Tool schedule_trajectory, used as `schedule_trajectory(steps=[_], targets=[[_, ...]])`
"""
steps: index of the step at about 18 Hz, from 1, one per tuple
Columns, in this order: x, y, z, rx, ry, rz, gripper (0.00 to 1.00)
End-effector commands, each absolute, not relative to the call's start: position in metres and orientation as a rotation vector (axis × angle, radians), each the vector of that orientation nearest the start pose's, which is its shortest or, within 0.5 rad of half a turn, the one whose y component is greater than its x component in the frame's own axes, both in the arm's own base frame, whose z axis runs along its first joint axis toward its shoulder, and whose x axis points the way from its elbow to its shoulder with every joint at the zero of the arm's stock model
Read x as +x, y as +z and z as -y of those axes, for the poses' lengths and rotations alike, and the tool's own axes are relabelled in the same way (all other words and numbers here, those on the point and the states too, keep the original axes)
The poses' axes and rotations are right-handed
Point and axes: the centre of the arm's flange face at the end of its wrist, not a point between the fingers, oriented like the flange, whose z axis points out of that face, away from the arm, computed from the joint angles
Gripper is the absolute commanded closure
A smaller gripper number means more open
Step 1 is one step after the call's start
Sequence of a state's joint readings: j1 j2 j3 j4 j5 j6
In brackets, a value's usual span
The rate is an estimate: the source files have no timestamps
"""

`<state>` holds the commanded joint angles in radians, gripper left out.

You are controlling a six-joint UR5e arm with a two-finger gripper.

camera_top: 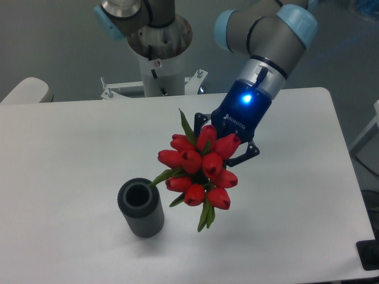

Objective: Insert the flowers into the vase
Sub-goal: 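Carry the red tulip bouquet with the gripper over the grey vase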

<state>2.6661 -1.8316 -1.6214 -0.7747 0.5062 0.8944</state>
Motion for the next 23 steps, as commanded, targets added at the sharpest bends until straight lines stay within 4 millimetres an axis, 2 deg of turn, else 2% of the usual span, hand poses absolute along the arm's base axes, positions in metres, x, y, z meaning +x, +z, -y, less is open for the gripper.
schedule_trajectory(steps=[6,15,19,23], targets=[[-0.425,0.458,-0.471,-2.011,-0.245,-0.082,0.77],[-0.412,0.477,-0.479,-1.787,-0.359,-0.21,0.79],[-0.396,0.481,-0.489,-1.691,-0.399,-0.297,0.79],[-0.367,0.479,-0.507,-1.587,-0.402,-0.438,0.79]])
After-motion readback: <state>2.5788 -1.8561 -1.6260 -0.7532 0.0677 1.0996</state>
